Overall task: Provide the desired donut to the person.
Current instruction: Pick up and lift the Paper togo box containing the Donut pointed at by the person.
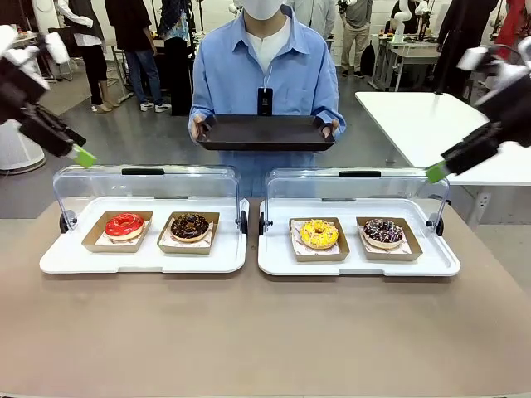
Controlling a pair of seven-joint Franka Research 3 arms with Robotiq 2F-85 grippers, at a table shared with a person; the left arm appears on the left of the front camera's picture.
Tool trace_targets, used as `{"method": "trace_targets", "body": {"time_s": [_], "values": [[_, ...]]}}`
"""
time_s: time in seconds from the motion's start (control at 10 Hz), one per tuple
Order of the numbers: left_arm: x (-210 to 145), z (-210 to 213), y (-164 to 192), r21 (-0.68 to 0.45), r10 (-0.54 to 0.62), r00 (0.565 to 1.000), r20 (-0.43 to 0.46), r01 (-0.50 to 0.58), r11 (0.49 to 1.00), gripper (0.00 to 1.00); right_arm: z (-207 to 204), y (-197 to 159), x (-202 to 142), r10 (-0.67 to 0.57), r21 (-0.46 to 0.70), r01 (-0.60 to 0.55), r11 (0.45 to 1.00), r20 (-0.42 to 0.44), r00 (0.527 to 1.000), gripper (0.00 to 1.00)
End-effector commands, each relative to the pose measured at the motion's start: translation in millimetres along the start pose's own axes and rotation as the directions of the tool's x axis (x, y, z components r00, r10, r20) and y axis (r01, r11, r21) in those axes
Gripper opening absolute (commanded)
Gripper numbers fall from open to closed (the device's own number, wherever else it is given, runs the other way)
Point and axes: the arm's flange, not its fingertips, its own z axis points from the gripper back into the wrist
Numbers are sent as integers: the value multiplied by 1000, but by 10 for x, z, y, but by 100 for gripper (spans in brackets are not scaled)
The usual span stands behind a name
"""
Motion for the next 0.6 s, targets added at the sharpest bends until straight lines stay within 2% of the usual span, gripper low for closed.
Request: {"method": "trace_targets", "body": {"time_s": [0.0,0.1,0.3,0.5], "values": [[-197,193,197,-166,-90,992,86,104,981,100,257,-315,-228,101,203,-126,971,128,987,100],[-352,295,273,-150,-143,979,143,164,975,100,378,-485,-404,99,228,-146,963,205,974,100],[-650,466,395,-131,-203,965,167,226,965,100,516,-647,-643,96,233,-152,960,235,967,100],[-918,645,421,-136,-215,961,173,239,961,100,663,-765,-885,72,274,-142,951,249,966,100]]}}
